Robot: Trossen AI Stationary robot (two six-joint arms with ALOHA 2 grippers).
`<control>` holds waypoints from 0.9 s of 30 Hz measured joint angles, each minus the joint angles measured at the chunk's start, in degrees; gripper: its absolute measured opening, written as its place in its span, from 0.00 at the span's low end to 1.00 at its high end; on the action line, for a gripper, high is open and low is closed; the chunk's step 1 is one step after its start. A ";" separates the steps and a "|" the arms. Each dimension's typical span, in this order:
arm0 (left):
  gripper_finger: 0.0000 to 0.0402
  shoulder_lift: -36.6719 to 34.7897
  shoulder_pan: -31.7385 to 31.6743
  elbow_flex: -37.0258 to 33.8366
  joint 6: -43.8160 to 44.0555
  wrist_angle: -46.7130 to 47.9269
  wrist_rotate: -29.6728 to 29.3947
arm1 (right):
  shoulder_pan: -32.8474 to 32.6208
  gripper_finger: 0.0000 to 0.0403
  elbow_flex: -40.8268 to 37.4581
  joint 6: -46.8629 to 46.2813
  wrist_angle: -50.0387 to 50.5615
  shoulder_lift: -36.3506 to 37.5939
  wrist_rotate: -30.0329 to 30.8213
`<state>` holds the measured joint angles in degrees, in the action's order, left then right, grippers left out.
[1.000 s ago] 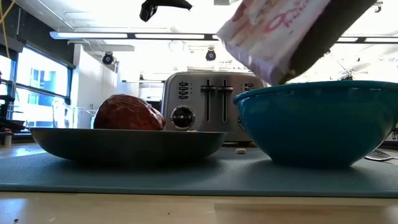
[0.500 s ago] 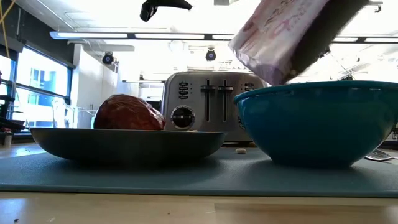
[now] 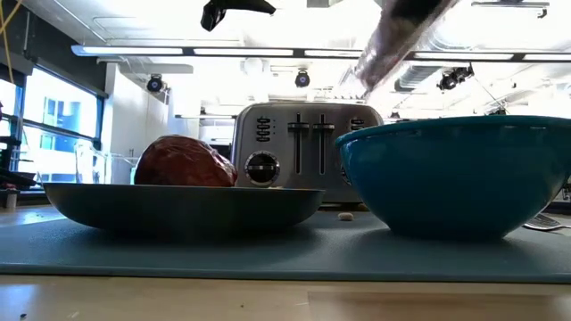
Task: Arrange a breakfast setting
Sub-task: Pour the cereal from the pink cereal box into the blue bowl
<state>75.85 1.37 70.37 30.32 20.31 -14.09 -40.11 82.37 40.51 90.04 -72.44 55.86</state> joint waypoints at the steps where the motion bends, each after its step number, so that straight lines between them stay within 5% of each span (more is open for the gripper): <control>1: 0.22 0.00 0.00 0.00 -0.04 -0.02 0.00 | 0.01 0.00 0.00 -1.34 0.02 0.70 0.01; 27: 0.22 -0.01 -5.86 0.00 -0.50 -0.81 -1.86 | 12.44 0.00 0.00 -50.64 -4.84 15.14 11.07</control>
<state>75.85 -4.50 70.37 29.82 19.51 -15.94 -27.67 82.37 -10.13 85.20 -57.30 66.94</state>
